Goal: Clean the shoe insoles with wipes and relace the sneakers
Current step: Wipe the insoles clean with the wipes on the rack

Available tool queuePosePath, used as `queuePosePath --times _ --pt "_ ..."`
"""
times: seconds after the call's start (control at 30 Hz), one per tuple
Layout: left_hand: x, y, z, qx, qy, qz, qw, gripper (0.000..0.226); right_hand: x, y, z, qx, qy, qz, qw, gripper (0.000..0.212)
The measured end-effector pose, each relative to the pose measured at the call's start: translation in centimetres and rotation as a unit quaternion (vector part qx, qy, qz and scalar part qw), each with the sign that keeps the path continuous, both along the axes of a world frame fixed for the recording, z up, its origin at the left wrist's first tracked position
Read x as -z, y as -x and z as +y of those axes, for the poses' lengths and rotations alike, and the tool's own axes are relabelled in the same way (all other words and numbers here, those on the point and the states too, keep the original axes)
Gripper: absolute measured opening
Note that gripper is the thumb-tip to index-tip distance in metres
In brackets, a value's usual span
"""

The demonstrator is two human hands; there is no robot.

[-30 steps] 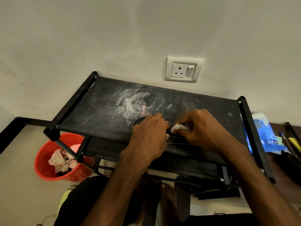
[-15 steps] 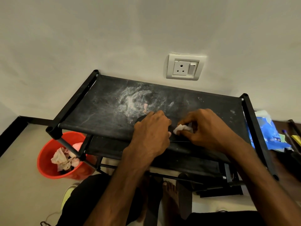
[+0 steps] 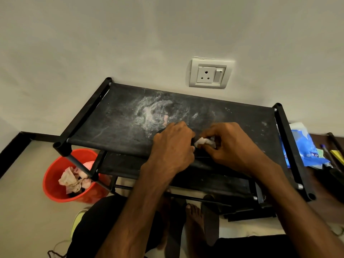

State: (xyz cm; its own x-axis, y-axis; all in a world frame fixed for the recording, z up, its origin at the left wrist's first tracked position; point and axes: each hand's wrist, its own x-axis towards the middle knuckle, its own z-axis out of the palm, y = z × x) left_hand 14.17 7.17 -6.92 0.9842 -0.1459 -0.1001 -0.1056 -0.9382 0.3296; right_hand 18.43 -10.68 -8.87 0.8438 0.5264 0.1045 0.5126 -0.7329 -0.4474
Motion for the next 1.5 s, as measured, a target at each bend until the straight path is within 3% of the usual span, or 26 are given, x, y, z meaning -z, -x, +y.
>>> queuePosePath --times 0.3,0.5,0.7,0.9,1.13,1.37,1.5 --pt "-0.3 -0.1 0.1 0.0 0.005 0.008 1.0 0.045 0.0 -0.3 -0.1 0.051 0.001 -0.027 0.998 0.013" --pt "-0.3 0.0 0.1 -0.004 -0.001 0.0 1.0 0.044 -1.1 0.3 -0.9 0.002 0.032 0.056 0.998 0.014" --pt "-0.3 0.1 -0.4 -0.015 0.003 -0.001 1.0 0.044 -0.3 -1.1 -0.3 0.046 0.021 -0.006 0.999 0.014" --pt "-0.2 0.0 -0.5 -0.035 0.018 0.002 0.999 0.044 -1.3 0.0 -1.4 -0.018 0.035 0.075 0.996 0.019" --pt "-0.4 0.1 -0.8 -0.041 0.008 0.005 0.999 0.043 -0.1 -1.3 -0.1 0.048 0.019 -0.017 0.999 0.013" --pt "-0.5 0.0 -0.8 -0.08 0.04 0.001 0.996 0.038 -1.1 -0.1 -0.8 -0.024 0.041 0.06 0.997 0.012" --pt "-0.6 0.1 -1.0 -0.073 0.031 -0.002 0.997 0.037 -0.8 -0.5 -0.6 0.02 0.038 0.032 0.999 0.013"
